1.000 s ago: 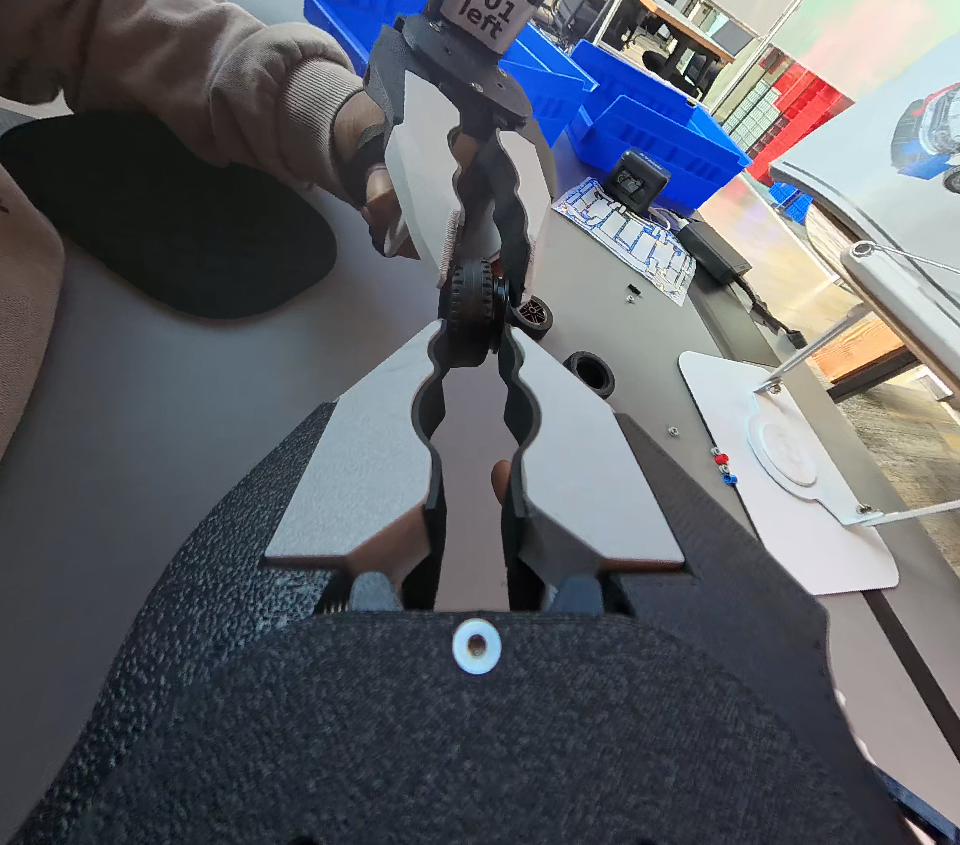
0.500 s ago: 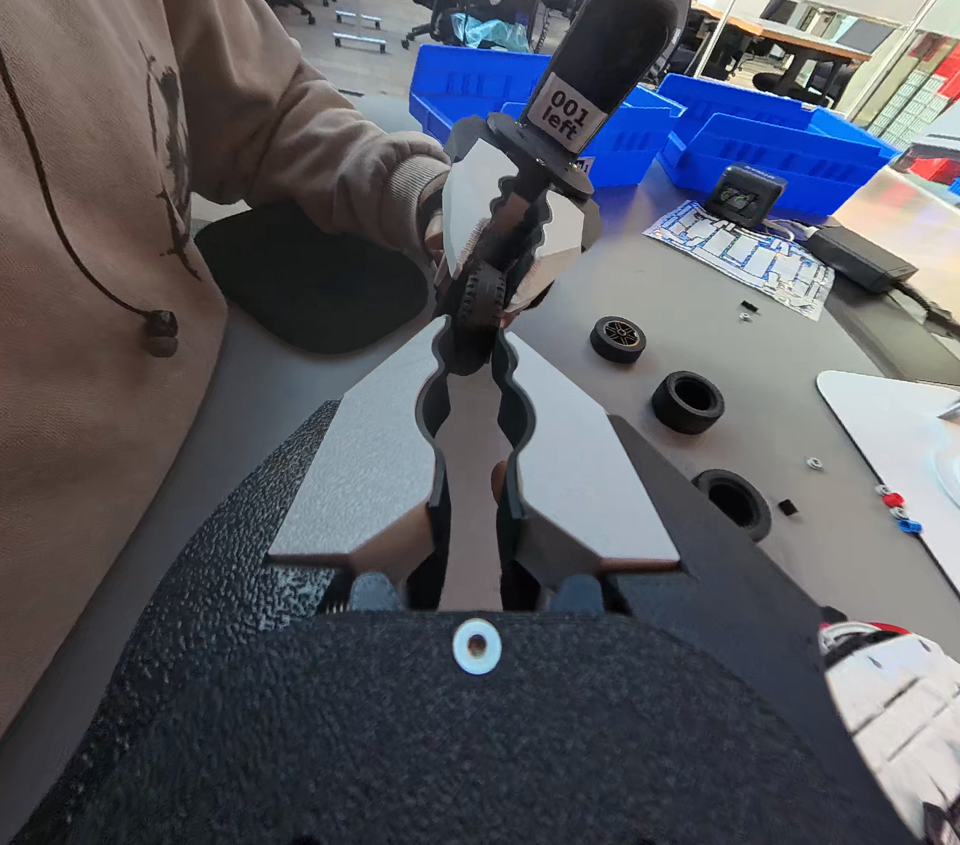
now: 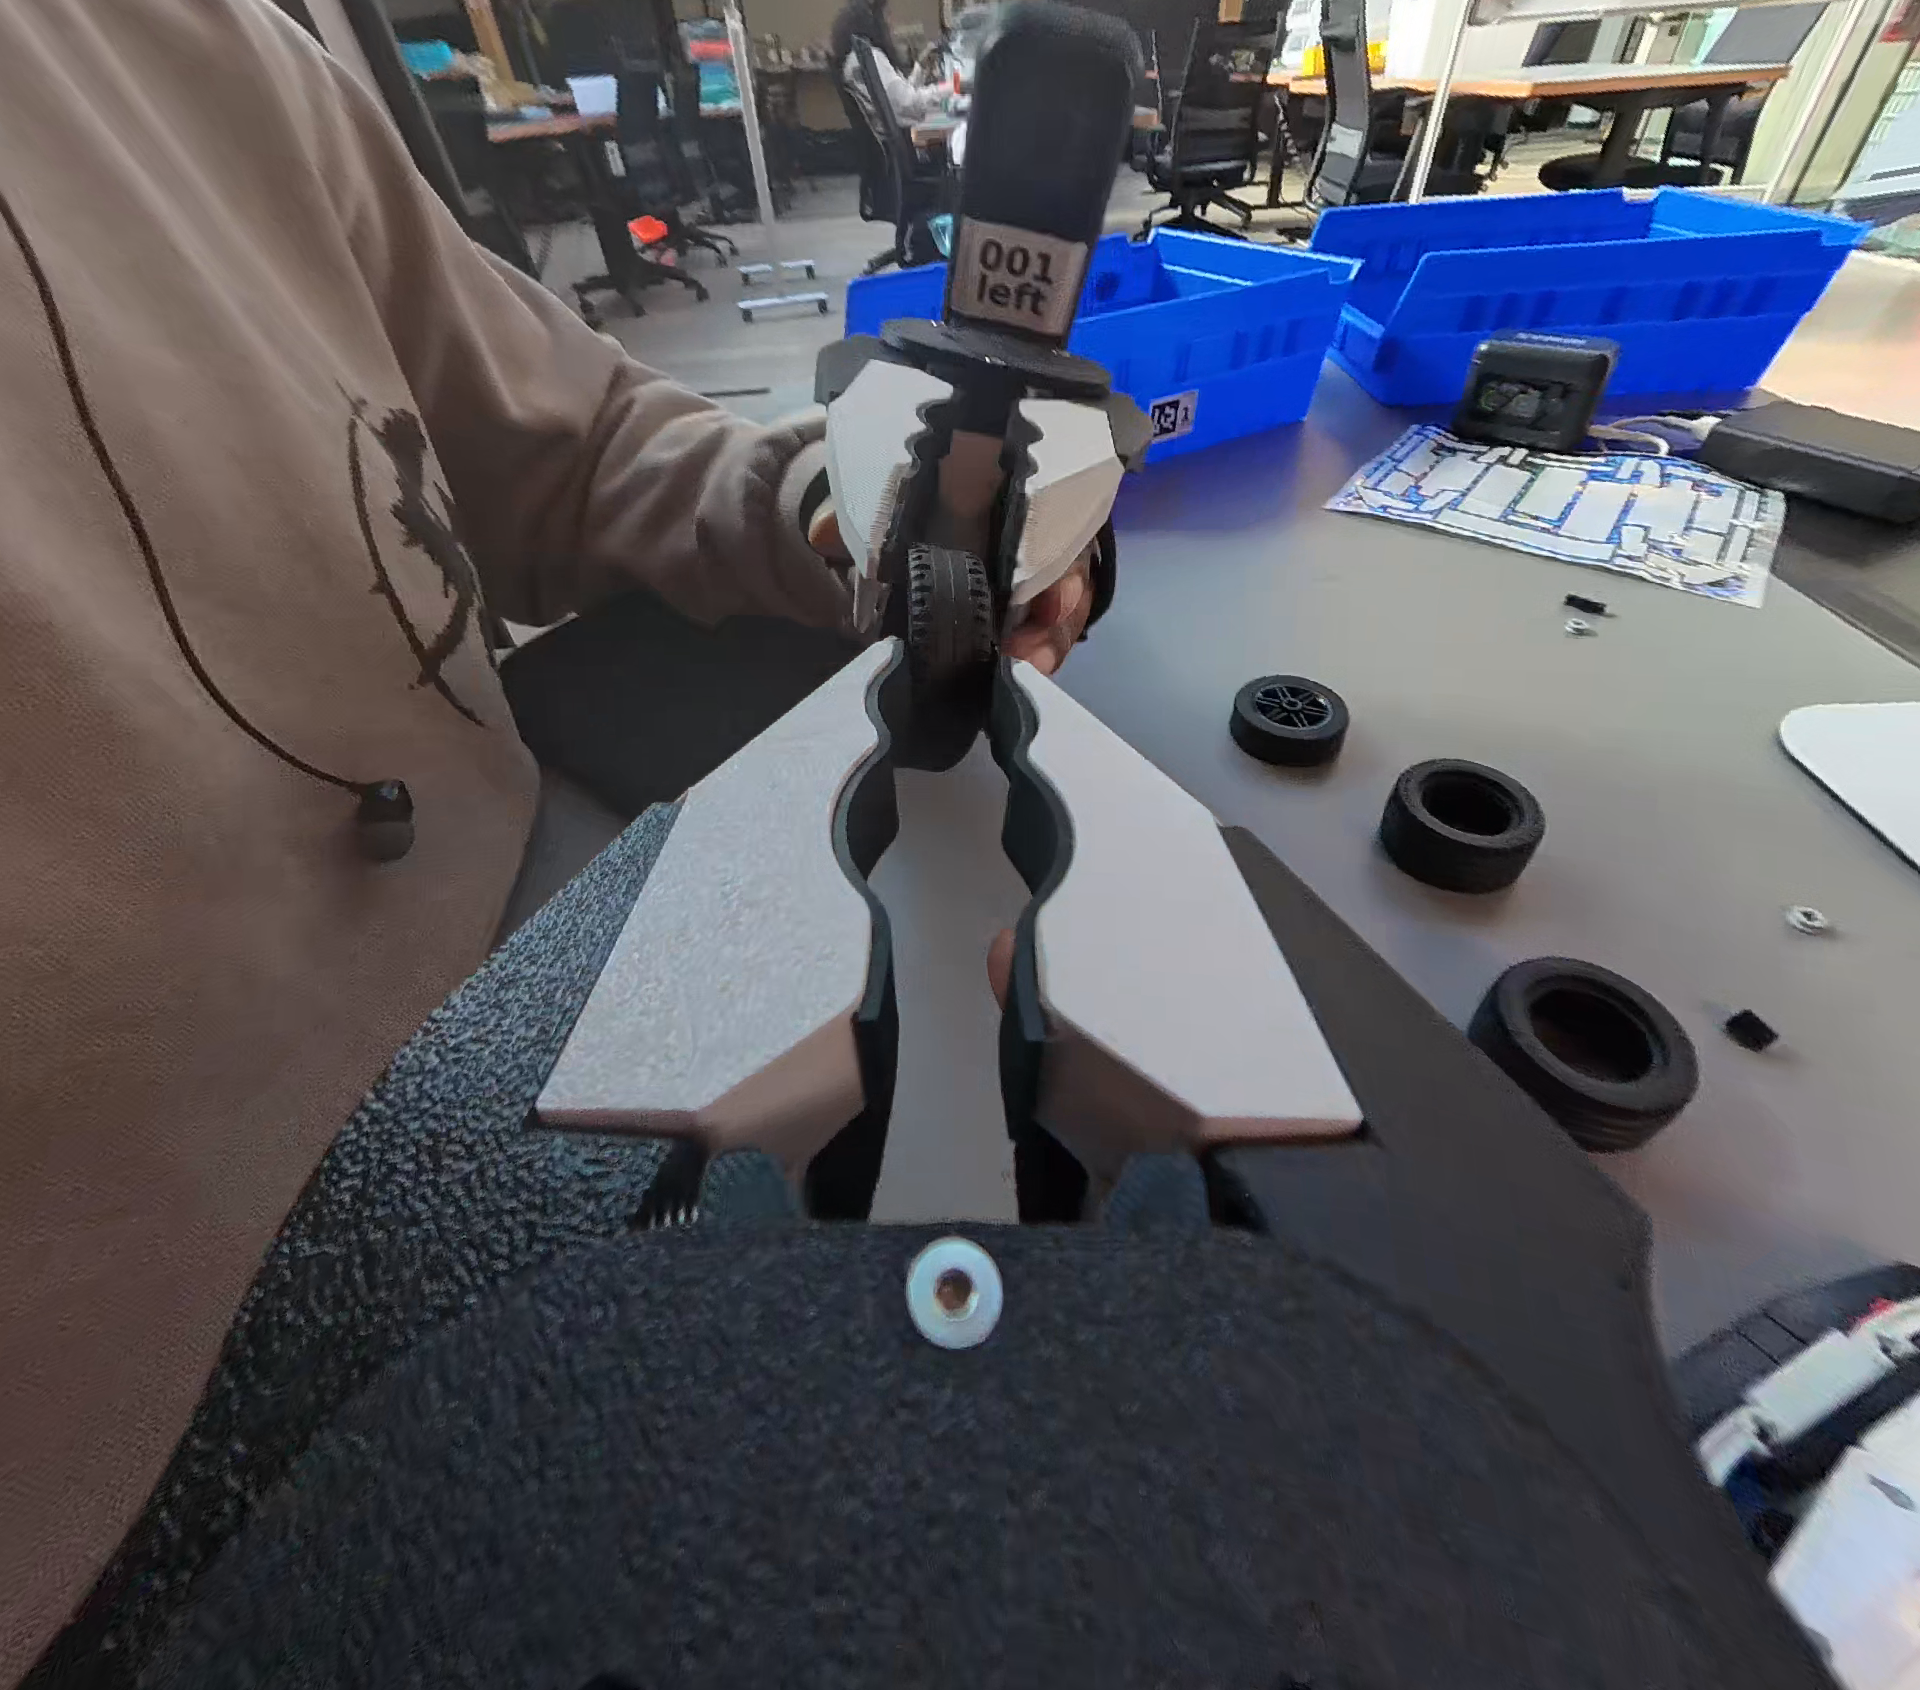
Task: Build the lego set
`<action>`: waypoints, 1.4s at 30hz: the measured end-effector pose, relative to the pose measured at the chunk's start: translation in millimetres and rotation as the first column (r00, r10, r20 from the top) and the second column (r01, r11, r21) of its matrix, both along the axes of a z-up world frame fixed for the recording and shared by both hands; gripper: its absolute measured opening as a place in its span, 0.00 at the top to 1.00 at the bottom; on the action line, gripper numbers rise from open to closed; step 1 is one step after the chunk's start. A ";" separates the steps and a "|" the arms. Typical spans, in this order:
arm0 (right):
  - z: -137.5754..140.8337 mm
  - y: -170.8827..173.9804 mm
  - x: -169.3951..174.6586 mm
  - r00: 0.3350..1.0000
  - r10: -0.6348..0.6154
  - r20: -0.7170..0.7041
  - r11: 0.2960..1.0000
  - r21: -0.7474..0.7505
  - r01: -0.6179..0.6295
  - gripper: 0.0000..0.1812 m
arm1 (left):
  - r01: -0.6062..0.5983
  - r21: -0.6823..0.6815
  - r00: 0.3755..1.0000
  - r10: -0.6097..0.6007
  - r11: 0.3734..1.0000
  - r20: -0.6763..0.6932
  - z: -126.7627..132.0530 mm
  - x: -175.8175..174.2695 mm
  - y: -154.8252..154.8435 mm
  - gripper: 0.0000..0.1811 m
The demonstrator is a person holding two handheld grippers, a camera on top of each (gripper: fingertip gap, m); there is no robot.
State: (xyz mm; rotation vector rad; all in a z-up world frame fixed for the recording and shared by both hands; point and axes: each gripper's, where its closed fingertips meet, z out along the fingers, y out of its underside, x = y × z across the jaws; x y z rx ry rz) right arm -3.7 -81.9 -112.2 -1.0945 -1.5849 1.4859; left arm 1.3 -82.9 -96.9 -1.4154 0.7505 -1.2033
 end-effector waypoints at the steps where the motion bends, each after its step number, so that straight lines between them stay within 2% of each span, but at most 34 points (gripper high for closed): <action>1: -2.1 1.3 -0.4 1.000 -0.006 0.014 1.000 0.029 0.006 0.93 | -0.047 0.038 0.997 0.049 0.998 -0.056 -4.5 -4.5 3.4 0.86; 2: -1.2 3.8 -1.7 1.000 -0.030 0.008 0.998 0.055 0.029 0.93 | -0.075 0.057 0.992 0.080 0.996 -0.093 -8.0 -7.3 5.5 0.83; 7: -0.7 4.5 -1.3 0.997 -0.071 -0.016 0.980 0.184 0.073 0.92 | -0.062 0.120 0.980 0.083 0.991 -0.178 -14.2 -2.2 2.8 0.88; 12: 18.3 -3.6 3.5 0.988 -0.052 -0.148 0.982 0.172 0.078 0.91 | -0.055 0.240 0.996 0.069 0.969 -0.053 6.8 -0.4 -5.0 0.89; 16: 15.7 -11.2 6.6 0.989 -0.001 -0.148 0.992 0.126 0.020 0.86 | -0.024 0.278 1.000 0.020 0.960 0.019 15.3 0.7 -13.6 0.89; 19: 17.0 -20.1 5.3 0.986 0.024 -0.166 0.992 0.125 -0.003 0.88 | 0.006 0.300 1.000 -0.013 0.954 0.022 15.5 5.1 -19.7 0.90; 22: 17.3 -18.3 5.3 0.989 0.011 -0.146 0.986 0.165 0.013 0.88 | 0.014 0.291 1.000 -0.015 0.957 0.001 12.9 4.2 -19.5 0.89; 27: 5.6 -8.9 5.1 0.997 -0.023 -0.072 0.970 0.239 0.040 0.89 | -0.025 0.300 0.979 0.084 0.953 -0.185 -7.0 2.6 -9.9 0.88; 29: 11.2 -7.0 6.3 0.996 -0.033 -0.079 0.974 0.223 0.050 0.89 | -0.035 0.305 0.964 0.113 0.952 -0.241 -13.4 1.2 -7.7 0.85; 34: 22.5 -9.6 8.8 0.994 -0.030 -0.103 0.978 0.201 0.050 0.90 | -0.012 0.333 0.962 0.101 0.943 -0.253 -13.3 9.8 -11.5 0.93; 40: 24.0 1.4 6.9 0.986 -0.093 -0.140 0.974 0.195 0.120 0.90 | -0.070 0.285 0.972 0.130 0.956 -0.198 -9.3 6.8 -2.2 0.93; 42: 23.1 2.0 6.3 0.984 -0.097 -0.151 0.974 0.191 0.126 0.90 | -0.116 0.283 0.972 0.167 0.952 -0.163 -4.6 3.7 1.8 0.87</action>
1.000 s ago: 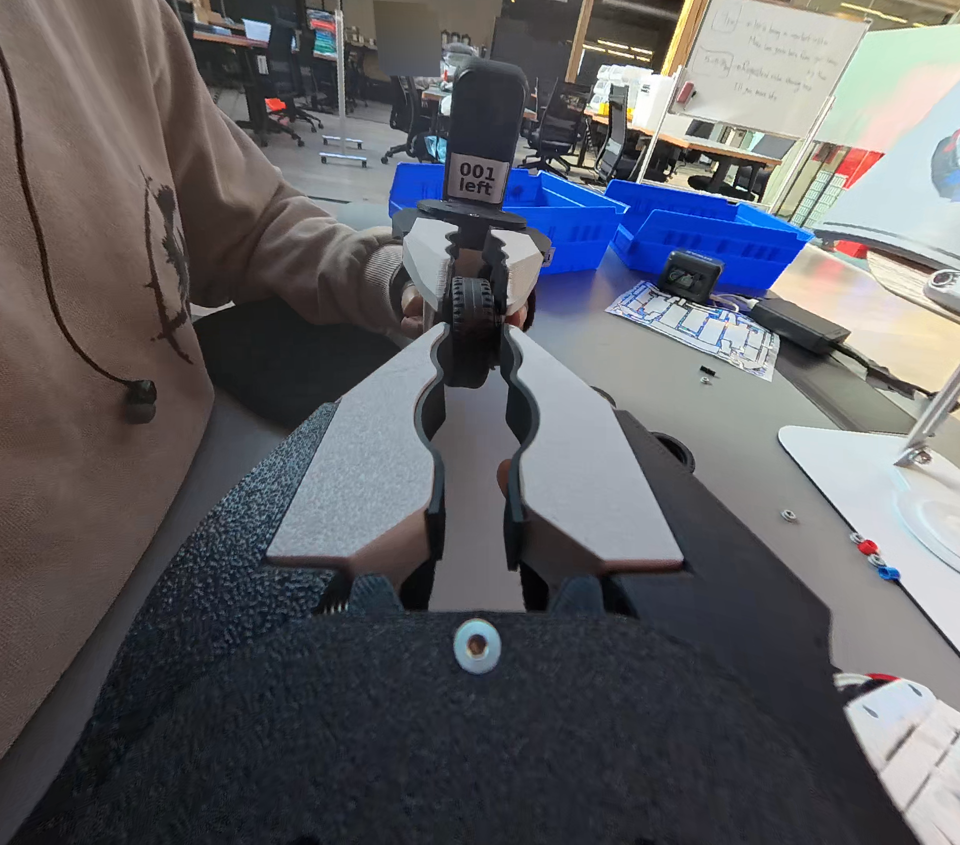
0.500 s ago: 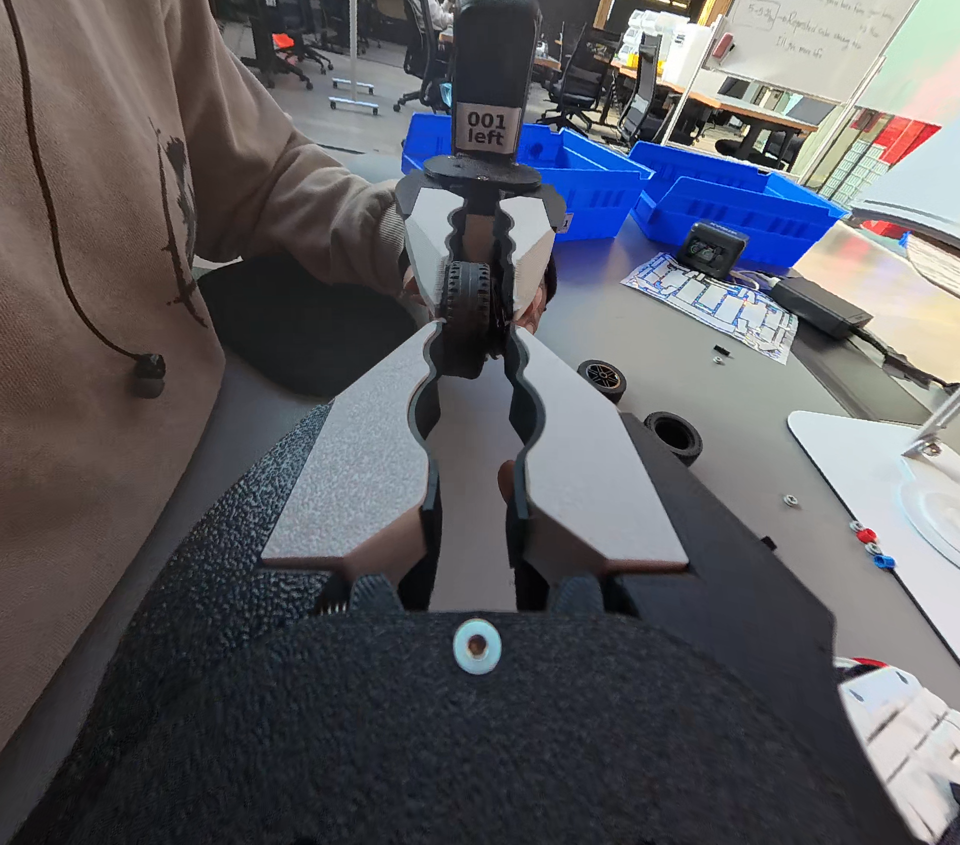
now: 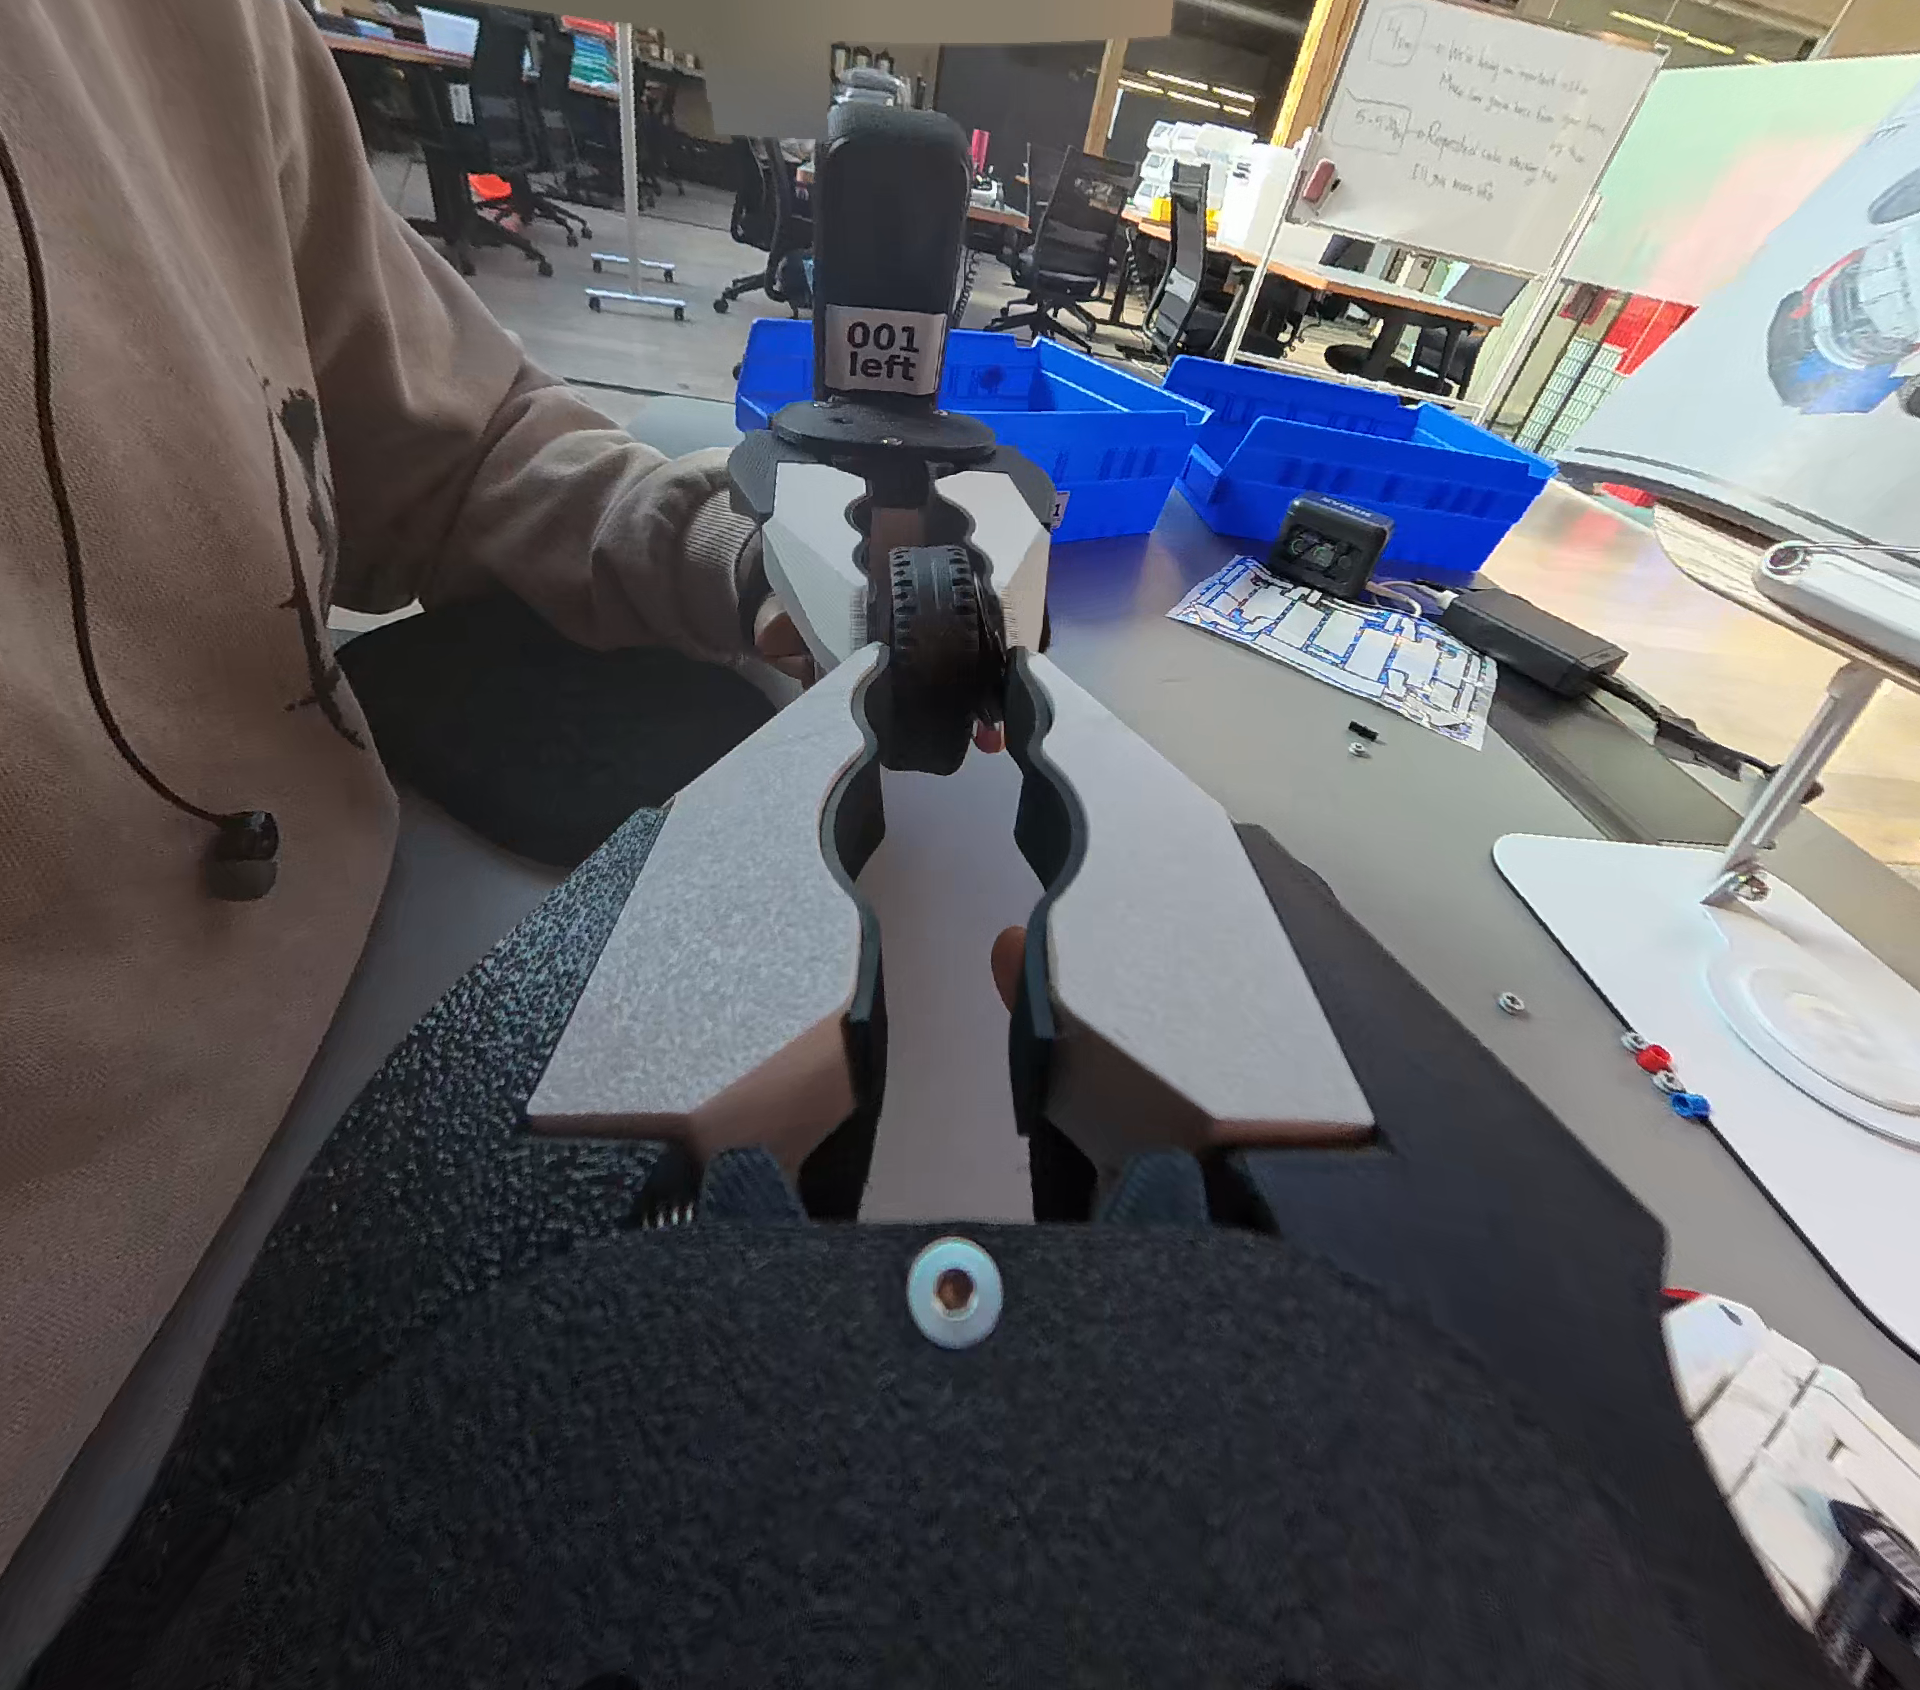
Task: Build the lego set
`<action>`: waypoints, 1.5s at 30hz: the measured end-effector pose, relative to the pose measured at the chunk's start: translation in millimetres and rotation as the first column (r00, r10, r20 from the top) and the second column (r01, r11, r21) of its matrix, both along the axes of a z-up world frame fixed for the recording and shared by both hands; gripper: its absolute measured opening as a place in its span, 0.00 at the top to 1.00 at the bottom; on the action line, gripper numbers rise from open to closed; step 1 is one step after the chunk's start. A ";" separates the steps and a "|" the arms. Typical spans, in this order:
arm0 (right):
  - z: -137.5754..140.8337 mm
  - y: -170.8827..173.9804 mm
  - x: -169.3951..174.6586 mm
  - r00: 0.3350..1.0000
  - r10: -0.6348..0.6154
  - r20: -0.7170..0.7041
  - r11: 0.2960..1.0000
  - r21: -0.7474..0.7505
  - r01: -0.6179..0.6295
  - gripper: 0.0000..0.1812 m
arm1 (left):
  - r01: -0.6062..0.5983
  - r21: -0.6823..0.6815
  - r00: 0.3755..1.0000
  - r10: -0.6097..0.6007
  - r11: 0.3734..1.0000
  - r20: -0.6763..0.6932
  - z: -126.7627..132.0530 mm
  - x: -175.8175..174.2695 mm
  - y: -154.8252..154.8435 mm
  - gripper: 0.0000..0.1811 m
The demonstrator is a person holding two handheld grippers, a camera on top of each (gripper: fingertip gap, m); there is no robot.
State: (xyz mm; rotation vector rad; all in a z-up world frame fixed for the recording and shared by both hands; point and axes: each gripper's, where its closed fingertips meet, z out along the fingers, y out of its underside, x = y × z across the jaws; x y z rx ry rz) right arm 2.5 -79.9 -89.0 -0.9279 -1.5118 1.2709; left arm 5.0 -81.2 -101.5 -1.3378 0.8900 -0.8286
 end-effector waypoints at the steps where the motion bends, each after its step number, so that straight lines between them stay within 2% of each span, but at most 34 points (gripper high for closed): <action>1: 0.7 -1.5 -0.3 1.000 0.005 -0.010 1.000 -0.002 -0.005 0.90 | -0.001 -0.014 1.000 0.001 1.000 0.014 1.7 -0.3 0.5 0.86; 6: -0.8 -2.3 -1.9 0.999 -0.001 -0.039 0.999 0.032 0.002 0.89 | -0.008 -0.015 1.000 0.008 1.000 0.004 2.0 -3.8 1.2 0.88; 7: -3.1 -1.9 -2.9 0.999 -0.013 -0.035 0.998 0.062 0.015 0.87 | -0.011 -0.013 1.000 0.011 1.000 0.005 0.8 -4.6 1.3 0.92; 9: -5.5 -3.6 -3.3 0.999 -0.020 -0.035 0.992 0.121 0.024 0.87 | -0.015 -0.006 1.000 0.015 1.000 0.000 -0.6 -4.5 0.7 0.92; 12: -4.0 -3.6 -3.2 0.999 -0.013 -0.038 0.994 0.109 0.018 0.87 | -0.018 -0.002 1.000 0.018 1.000 -0.006 0.8 -3.8 0.2 0.92; 17: -10.5 -4.0 -8.1 0.998 -0.061 -0.030 0.980 0.189 0.065 0.87 | -0.033 0.012 0.998 0.034 0.999 -0.055 -3.2 -1.2 0.5 0.93; 22: -5.7 0.9 -9.4 0.997 -0.077 -0.013 0.990 0.116 0.078 0.87 | -0.071 0.027 0.996 0.073 0.997 -0.050 1.4 -3.1 5.0 0.93; 24: -3.7 4.6 -10.2 0.997 -0.075 -0.021 0.997 0.026 0.075 0.87 | -0.088 -0.012 0.996 0.088 0.996 -0.007 4.0 -4.6 8.4 0.93; 27: 1.6 9.5 -11.2 0.994 -0.098 -0.053 0.995 -0.032 0.096 0.88 | -0.125 -0.059 0.991 0.128 0.990 0.043 9.4 -6.7 12.9 0.92; 31: 8.2 18.7 -13.3 0.977 -0.187 -0.101 0.981 0.024 0.191 0.88 | -0.172 -0.154 0.978 0.187 0.973 0.088 13.6 -11.0 22.4 0.93; 34: 7.7 21.6 -14.7 0.971 -0.215 -0.101 0.974 0.052 0.221 0.88 | -0.202 -0.189 0.974 0.218 0.961 0.066 8.3 -11.9 26.4 0.93; 45: 0.8 16.2 -13.2 0.992 -0.123 0.004 0.990 0.063 0.123 0.89 | -0.207 -0.117 0.978 0.204 0.971 -0.037 -0.9 -9.9 24.5 0.94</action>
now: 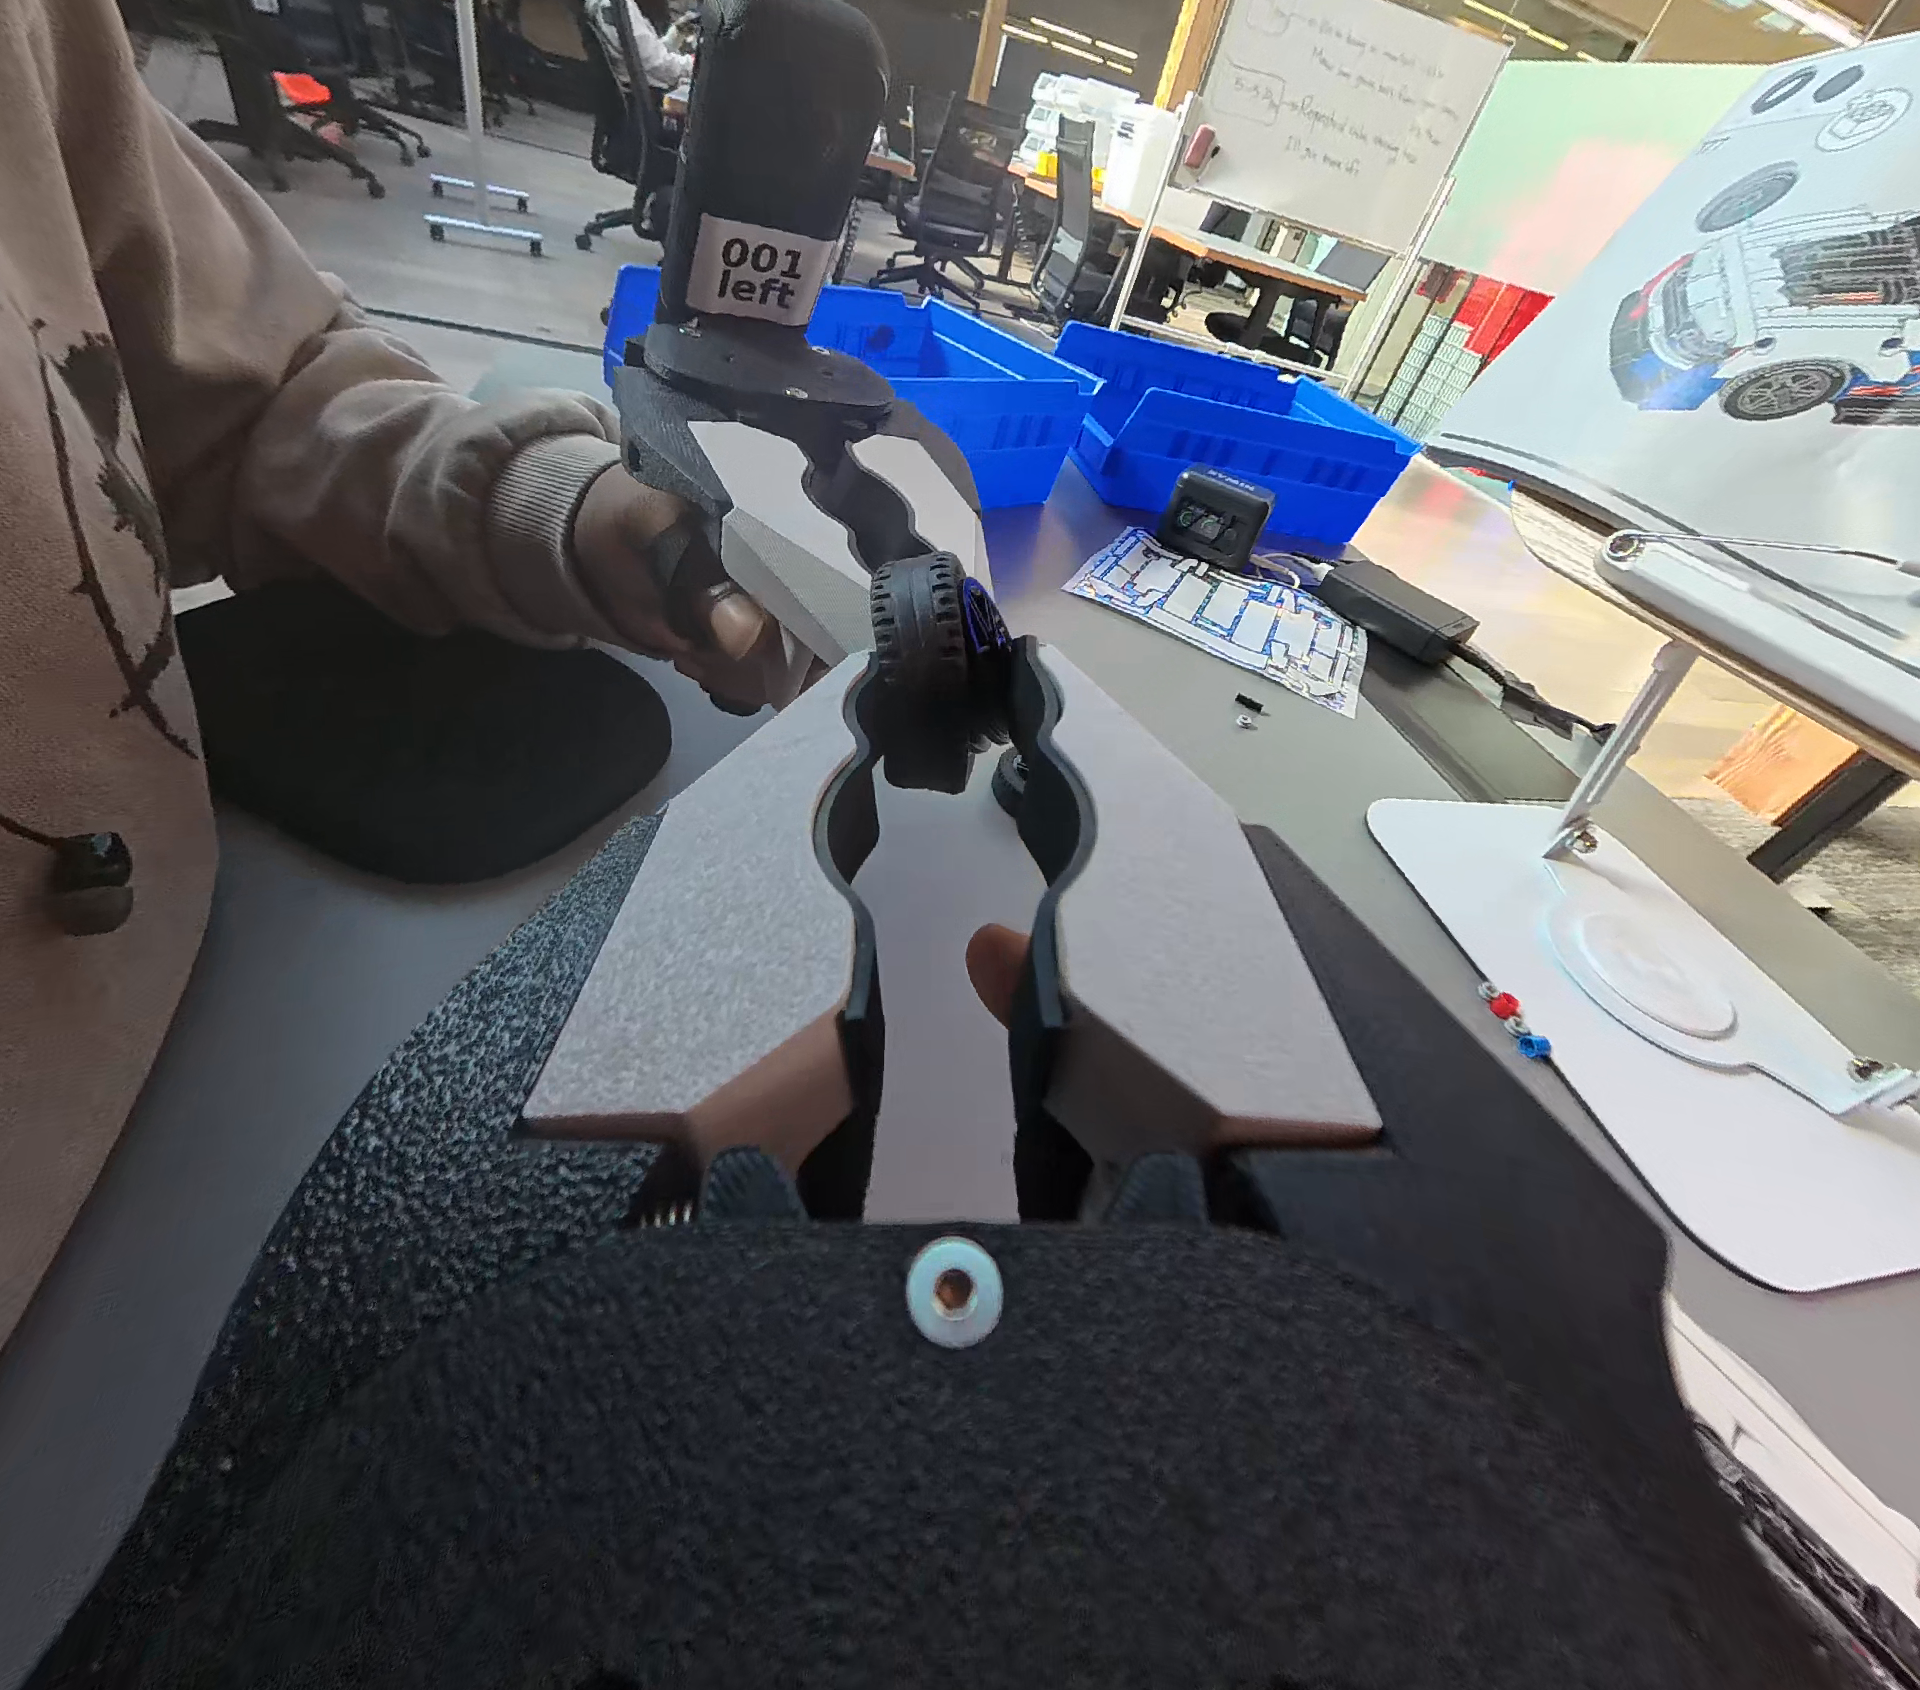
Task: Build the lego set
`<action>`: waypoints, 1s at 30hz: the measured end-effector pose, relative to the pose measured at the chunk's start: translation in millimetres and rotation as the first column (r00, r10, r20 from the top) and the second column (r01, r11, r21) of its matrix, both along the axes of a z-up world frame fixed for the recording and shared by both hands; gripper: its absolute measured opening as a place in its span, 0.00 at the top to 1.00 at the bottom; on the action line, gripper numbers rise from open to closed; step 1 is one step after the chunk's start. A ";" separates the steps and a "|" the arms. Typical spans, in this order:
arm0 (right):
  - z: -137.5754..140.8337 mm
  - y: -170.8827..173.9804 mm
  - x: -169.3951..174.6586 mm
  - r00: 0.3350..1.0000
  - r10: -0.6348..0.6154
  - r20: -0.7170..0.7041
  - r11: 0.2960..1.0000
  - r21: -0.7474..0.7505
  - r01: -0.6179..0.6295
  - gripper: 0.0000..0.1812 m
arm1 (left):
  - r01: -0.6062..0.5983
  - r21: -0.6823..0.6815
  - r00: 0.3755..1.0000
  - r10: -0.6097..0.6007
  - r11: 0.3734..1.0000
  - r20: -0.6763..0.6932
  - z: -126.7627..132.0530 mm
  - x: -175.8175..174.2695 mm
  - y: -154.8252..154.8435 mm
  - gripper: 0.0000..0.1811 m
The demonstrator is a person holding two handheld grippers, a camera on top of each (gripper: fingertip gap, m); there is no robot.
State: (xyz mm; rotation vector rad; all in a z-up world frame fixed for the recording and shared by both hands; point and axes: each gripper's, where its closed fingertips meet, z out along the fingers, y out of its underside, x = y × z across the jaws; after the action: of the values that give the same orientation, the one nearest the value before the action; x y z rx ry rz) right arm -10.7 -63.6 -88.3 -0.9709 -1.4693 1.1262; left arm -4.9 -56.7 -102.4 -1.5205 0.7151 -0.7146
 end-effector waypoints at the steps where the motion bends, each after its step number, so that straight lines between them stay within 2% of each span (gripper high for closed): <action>1: -0.6 -0.4 0.5 1.000 0.009 0.008 1.000 -0.003 -0.009 0.89 | 0.003 0.006 1.000 -0.003 1.000 -0.009 -0.9 0.5 -0.1 0.94; 9: -3.4 -2.5 4.1 0.996 0.076 0.037 0.992 -0.099 -0.072 0.88 | 0.057 -0.012 0.998 -0.056 0.998 0.009 -4.2 5.4 -2.5 0.94; 12: 0.6 -3.3 5.5 0.989 0.149 -0.019 0.947 -0.284 -0.149 0.88 | 0.088 0.004 0.994 -0.088 0.996 0.057 2.8 9.2 -6.8 0.93; 14: 4.8 -2.7 8.0 0.977 0.193 -0.086 0.883 -0.420 -0.212 0.89 | 0.099 0.004 0.990 -0.099 0.995 0.104 8.2 11.0 -9.0 0.92; 19: 8.0 1.2 1.8 0.987 0.106 -0.118 0.926 -0.350 -0.141 0.89 | 0.045 -0.003 0.983 -0.043 0.999 0.176 13.8 2.4 -4.5 0.90; 21: 1.1 5.8 -2.1 0.997 0.054 -0.060 0.962 -0.264 -0.068 0.89 | -0.009 0.000 0.994 0.009 1.000 0.113 8.4 -4.4 1.7 0.87; 23: -12.6 8.2 -4.4 0.998 0.030 0.047 0.984 -0.177 -0.021 0.89 | -0.065 0.074 0.997 0.068 0.995 -0.041 -3.6 -9.4 5.7 0.85; 25: -29.7 4.2 -3.8 0.985 0.057 0.163 0.989 -0.141 -0.034 0.88 | -0.077 0.139 0.975 0.103 0.987 -0.197 -17.5 -10.6 6.6 0.79; 27: -36.4 1.8 -1.3 0.972 0.086 0.220 0.985 -0.167 -0.049 0.88 | -0.038 0.132 0.971 0.068 0.991 -0.229 -25.2 -4.7 2.9 0.79; 29: -39.5 -0.2 0.7 0.958 0.119 0.260 0.973 -0.221 -0.061 0.88 | 0.028 0.104 0.979 -0.006 0.994 -0.202 -29.4 3.7 -3.1 0.87; 30: -38.4 -0.8 1.3 0.956 0.133 0.262 0.967 -0.247 -0.067 0.88 | 0.041 0.096 0.985 -0.024 0.995 -0.173 -29.1 5.5 -4.0 0.88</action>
State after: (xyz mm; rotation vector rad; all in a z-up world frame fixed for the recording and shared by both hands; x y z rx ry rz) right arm -9.4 -64.4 -126.7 -1.2725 -1.6485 1.3017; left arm 0.5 -60.7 -131.5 -1.4939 0.8943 -0.5680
